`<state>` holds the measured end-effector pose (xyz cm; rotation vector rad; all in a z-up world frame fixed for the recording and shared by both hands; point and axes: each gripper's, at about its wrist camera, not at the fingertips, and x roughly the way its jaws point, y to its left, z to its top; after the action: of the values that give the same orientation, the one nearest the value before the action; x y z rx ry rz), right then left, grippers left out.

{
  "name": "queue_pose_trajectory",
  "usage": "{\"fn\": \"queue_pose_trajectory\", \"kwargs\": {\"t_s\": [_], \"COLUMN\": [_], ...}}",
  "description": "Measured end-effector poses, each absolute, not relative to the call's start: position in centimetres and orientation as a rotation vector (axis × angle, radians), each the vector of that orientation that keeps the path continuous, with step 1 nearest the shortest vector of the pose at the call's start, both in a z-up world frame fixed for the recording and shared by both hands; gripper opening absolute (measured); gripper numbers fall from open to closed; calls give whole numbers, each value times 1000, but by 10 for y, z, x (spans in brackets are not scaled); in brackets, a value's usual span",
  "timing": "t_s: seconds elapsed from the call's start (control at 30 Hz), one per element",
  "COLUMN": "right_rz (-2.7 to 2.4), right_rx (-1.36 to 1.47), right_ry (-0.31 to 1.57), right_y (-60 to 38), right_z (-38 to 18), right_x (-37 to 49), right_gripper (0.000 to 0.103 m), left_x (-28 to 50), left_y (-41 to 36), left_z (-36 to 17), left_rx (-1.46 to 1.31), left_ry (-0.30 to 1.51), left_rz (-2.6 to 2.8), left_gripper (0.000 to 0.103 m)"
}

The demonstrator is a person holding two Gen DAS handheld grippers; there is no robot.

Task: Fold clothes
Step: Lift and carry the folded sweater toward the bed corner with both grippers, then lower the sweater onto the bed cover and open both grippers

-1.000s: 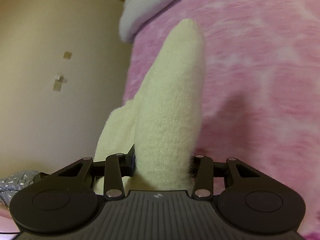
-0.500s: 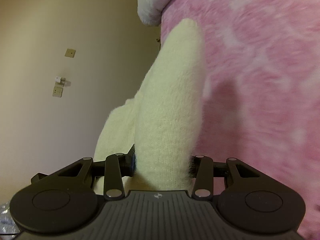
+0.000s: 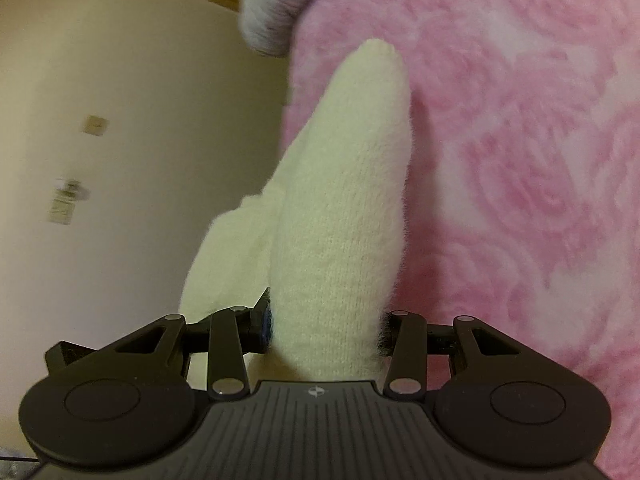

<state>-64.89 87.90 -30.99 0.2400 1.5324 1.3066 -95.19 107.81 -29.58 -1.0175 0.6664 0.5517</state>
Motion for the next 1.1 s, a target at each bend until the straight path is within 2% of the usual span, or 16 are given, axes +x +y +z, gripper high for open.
{"fn": "queue_pose_trajectory", "kwargs": {"t_s": [0.1,0.23,0.27,0.33,0.37,0.43,0.5,0.7,0.8,0.93,1.07,1.1], "right_rz": [1224,1228,1230,1233,1235,1269,1299,1420,1478,1452,1439,1433], "right_rx": [164,37,-7,-118,-178,-297,-414,-616,-718,-776,-738,-729], "right_ry": [1589,1546,1531,1459,1415,1319,1220,1168,1138,1117,1161,1168], "right_y": [886,889,890,886,882,872,862,851,846,858,848,845], "right_z": [-326,-308,-301,-282,-272,-251,-231,-236,-238,-253,-239,-234], "right_x": [-652,-651,-650,-652,-653,-663,-673,-720,-743,-751,-741,-738], "right_gripper": [56,62,62,62,62,59,47,33,33,37,38,42], "left_x": [-959,-973,-976,-982,-986,-993,-999,-994,-990,-982,-979,-981], "left_y": [1080,1073,1069,1057,1049,1030,1008,992,989,999,984,979], "left_z": [-305,-287,-278,-256,-246,-226,-209,-236,-251,-265,-238,-230], "left_rx": [-1039,-1017,-994,-951,-933,-900,-873,-865,-864,-862,-845,-842], "left_ry": [660,684,694,707,714,724,732,779,806,851,879,884], "left_rz": [547,612,642,696,720,749,742,749,758,794,857,882], "left_gripper": [46,46,45,31,29,21,19,18,14,14,16,19]}}
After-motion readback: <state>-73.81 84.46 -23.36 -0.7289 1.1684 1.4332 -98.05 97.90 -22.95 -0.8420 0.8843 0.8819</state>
